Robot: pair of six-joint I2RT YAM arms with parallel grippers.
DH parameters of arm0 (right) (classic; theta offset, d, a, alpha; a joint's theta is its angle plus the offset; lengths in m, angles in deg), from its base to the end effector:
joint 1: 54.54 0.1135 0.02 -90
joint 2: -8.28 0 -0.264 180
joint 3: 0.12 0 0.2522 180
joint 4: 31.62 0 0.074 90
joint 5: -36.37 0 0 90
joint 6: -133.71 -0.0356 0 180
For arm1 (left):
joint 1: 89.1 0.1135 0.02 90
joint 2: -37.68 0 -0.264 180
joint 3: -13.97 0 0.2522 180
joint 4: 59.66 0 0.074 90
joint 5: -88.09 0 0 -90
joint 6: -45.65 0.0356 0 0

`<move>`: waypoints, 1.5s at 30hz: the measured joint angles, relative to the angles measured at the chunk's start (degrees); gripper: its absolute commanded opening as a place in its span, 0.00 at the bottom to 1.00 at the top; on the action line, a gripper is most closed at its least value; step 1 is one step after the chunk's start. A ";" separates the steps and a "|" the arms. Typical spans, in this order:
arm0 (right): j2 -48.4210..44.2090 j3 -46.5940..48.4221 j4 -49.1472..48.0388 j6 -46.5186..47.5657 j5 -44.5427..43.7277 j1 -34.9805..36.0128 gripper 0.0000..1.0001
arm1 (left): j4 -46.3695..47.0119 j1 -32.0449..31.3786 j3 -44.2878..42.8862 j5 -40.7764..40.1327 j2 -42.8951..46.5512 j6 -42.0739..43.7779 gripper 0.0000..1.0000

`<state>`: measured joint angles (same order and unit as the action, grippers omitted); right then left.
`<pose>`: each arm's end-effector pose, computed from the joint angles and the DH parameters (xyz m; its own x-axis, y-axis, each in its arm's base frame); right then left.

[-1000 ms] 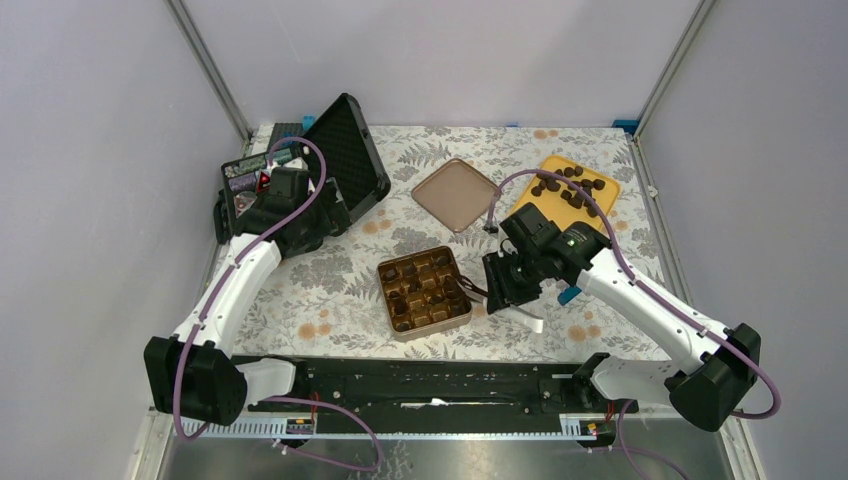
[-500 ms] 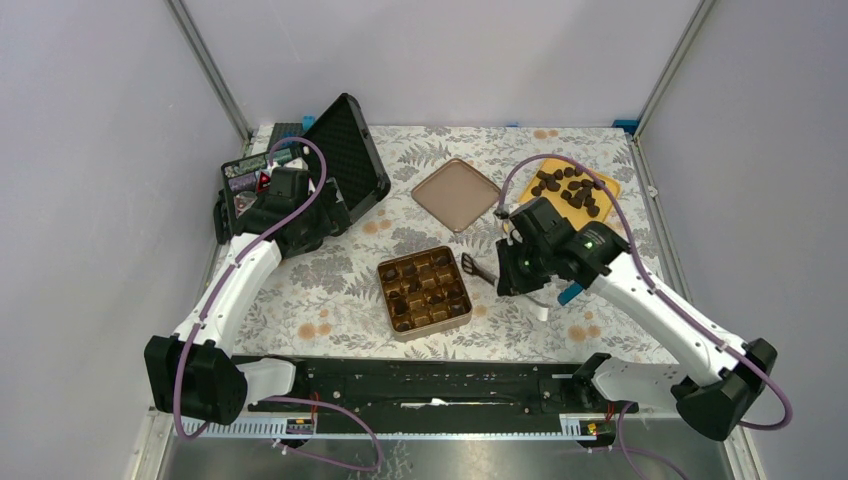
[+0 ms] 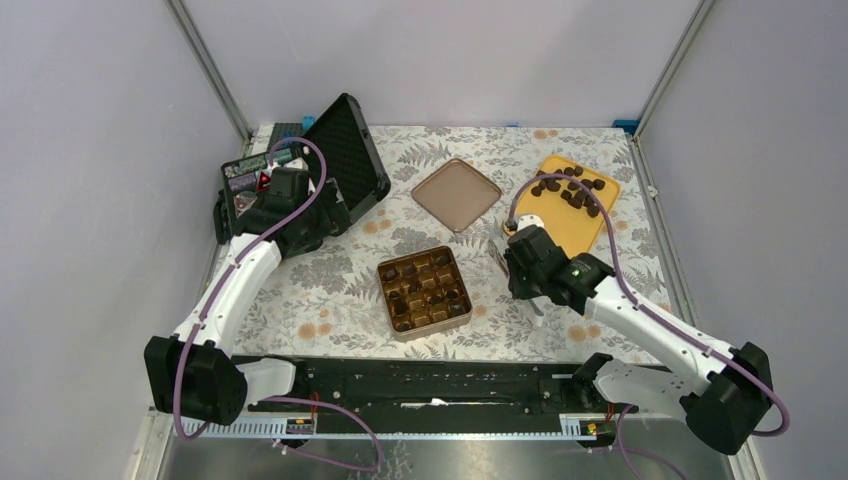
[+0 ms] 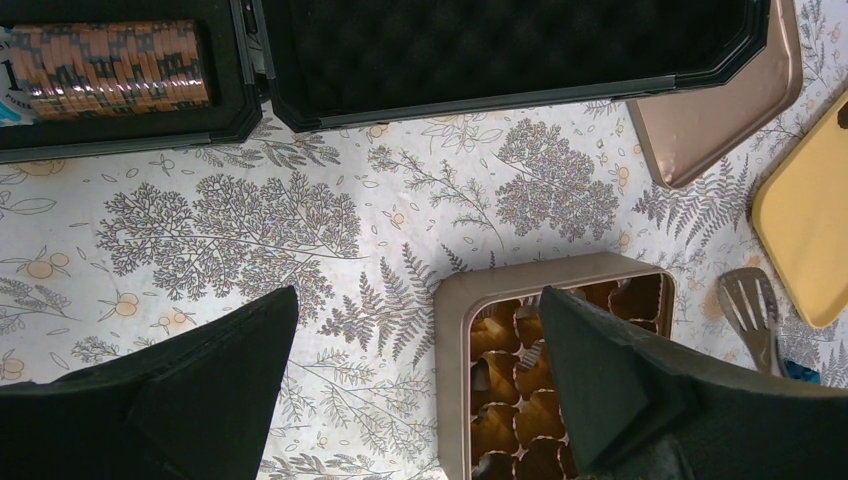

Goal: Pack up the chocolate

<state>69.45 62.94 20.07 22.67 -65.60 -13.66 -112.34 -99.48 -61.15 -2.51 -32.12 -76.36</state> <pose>0.1674 0.1351 0.2700 -0.7325 -0.1696 -0.6593 -0.2958 0.9516 0.0839 0.2501 -0.0454 0.3040 -0.7054 -0.4097 -0.5785 -0.2367 0.9054 -0.3525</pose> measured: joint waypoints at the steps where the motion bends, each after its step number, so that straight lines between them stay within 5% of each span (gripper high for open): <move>1: 0.07 -1.51 -1.18 0.00 -0.37 0.00 0.26 | 0.00 0.00 0.00 0.04 0.00 0.00 0.99; 7: 1.68 -7.52 -9.14 -0.22 -1.05 0.00 0.67 | 0.02 0.00 0.00 1.97 0.00 0.04 0.99; 14: 4.11 -8.28 -13.57 -0.33 -1.33 0.00 0.82 | 0.04 -0.02 0.00 3.78 0.42 0.74 0.99; 22: 10.25 0.31 -13.31 0.02 -4.15 -1.73 0.77 | 0.02 -0.02 -0.02 5.70 2.89 2.14 0.99; 28: 30.08 20.15 -14.14 1.86 -0.55 -12.74 0.75 | 0.00 -0.04 -0.09 7.04 5.60 2.86 0.99; 36: 57.68 46.90 -9.79 3.65 3.26 -18.84 0.72 | -0.55 -0.17 0.00 7.80 8.00 3.08 0.99; 45: 71.65 63.04 -4.07 6.64 3.50 -21.42 0.71 | -1.66 -0.20 0.90 7.74 10.91 3.06 0.99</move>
<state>141.09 125.98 16.00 29.32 -62.10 -35.08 -114.00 -99.67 -60.25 5.22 -21.21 -73.30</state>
